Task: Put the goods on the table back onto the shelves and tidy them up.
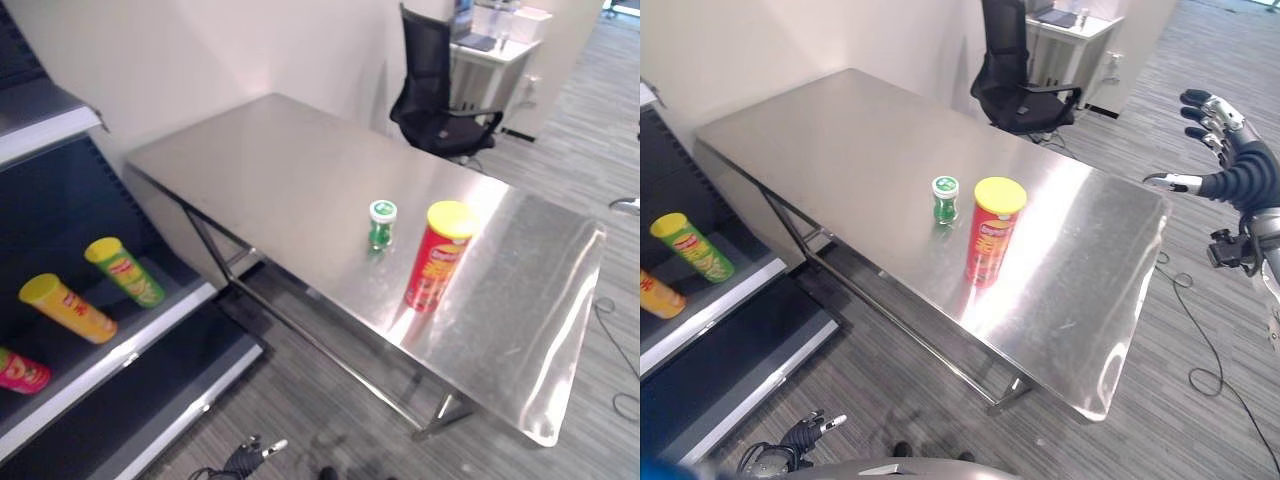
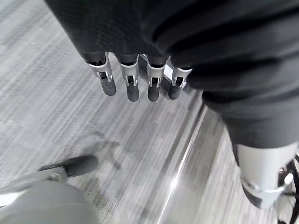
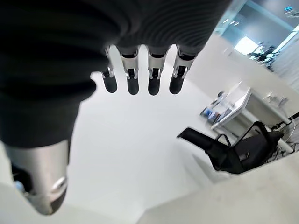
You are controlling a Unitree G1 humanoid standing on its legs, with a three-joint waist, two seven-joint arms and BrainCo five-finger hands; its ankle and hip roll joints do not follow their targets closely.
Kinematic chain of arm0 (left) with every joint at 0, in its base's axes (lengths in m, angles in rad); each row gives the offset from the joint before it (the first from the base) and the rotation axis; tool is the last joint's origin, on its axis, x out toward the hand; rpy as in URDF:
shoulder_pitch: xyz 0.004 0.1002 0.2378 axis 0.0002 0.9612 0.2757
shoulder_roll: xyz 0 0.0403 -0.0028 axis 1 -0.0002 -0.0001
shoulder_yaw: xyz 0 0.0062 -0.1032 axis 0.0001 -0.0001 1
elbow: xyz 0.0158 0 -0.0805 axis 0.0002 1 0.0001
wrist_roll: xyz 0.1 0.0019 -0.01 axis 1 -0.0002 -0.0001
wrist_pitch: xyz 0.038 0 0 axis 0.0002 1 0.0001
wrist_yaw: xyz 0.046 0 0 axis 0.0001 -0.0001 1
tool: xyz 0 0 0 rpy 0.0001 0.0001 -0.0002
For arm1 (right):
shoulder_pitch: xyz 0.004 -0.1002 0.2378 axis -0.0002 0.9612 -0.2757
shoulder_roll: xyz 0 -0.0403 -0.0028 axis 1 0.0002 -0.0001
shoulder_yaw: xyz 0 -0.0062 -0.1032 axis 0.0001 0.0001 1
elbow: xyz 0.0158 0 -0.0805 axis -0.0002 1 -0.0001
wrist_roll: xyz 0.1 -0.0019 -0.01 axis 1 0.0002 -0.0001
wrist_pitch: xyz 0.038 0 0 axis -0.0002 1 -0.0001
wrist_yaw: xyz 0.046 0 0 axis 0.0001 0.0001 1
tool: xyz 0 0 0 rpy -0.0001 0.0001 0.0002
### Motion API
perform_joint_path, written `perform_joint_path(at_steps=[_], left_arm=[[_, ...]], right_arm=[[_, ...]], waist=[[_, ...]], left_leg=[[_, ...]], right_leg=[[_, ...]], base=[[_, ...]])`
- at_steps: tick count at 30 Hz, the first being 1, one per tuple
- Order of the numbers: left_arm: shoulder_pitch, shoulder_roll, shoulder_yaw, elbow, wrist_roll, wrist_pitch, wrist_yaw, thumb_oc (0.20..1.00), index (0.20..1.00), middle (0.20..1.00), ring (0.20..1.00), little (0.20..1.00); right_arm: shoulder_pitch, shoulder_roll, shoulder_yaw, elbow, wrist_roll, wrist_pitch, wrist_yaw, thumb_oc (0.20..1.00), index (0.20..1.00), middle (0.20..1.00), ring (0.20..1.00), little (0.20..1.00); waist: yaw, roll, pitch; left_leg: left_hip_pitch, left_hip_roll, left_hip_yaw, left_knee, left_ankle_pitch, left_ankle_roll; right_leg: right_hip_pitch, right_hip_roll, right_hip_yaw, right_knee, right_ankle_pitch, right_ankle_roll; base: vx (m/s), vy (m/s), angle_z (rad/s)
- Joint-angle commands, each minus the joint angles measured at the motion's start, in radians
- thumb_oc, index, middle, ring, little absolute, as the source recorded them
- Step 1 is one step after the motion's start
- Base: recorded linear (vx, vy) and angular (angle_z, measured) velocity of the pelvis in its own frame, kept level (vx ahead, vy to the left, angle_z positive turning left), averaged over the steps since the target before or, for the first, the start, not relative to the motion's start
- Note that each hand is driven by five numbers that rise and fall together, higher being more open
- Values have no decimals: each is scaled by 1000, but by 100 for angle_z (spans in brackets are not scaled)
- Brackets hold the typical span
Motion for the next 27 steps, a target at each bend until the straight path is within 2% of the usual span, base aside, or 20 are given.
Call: perform_joint_path(at_steps=[1, 5, 15, 27], left_arm=[[-38, 28, -22, 19, 9, -42, 2, 1000, 1000, 1000, 1000, 1000], [-31, 31, -17, 19, 5, -48, 3, 1000, 1000, 1000, 1000, 1000], [-31, 21, -20, 24, 13, -51, -1, 1000, 1000, 1000, 1000, 1000], [-25, 11, -22, 25, 20, -55, 0, 1000, 1000, 1000, 1000, 1000]], right_arm=[[-81, -46, 58, 58, -35, -17, 29, 1000, 1000, 1000, 1000, 1000], [-123, -41, 133, 32, 27, -5, 90, 1000, 1000, 1000, 1000, 1000], [-197, -20, 276, 10, -2, 6, 142, 1000, 1000, 1000, 1000, 1000], [-207, 1, 325, -26, -19, 8, 175, 1000, 1000, 1000, 1000, 1000]], waist=[[38, -14, -9], [55, -10, -9], [80, -5, -16], [96, -2, -19]], left_leg=[[40, 84, 47, 12, -81, -86], [31, 84, 30, 12, -72, -93], [23, 84, 9, 12, -64, -99], [16, 84, -8, 12, -60, -102]], right_leg=[[-18, -165, -42, 39, 12, 164], [-8, -168, -69, 38, 9, 161], [8, -168, -102, 29, 5, 156], [14, -171, -125, 27, 3, 154]], base=[[-1, -41, 18], [-1, -29, 17], [-1, -14, 8], [-1, -2, 5]])
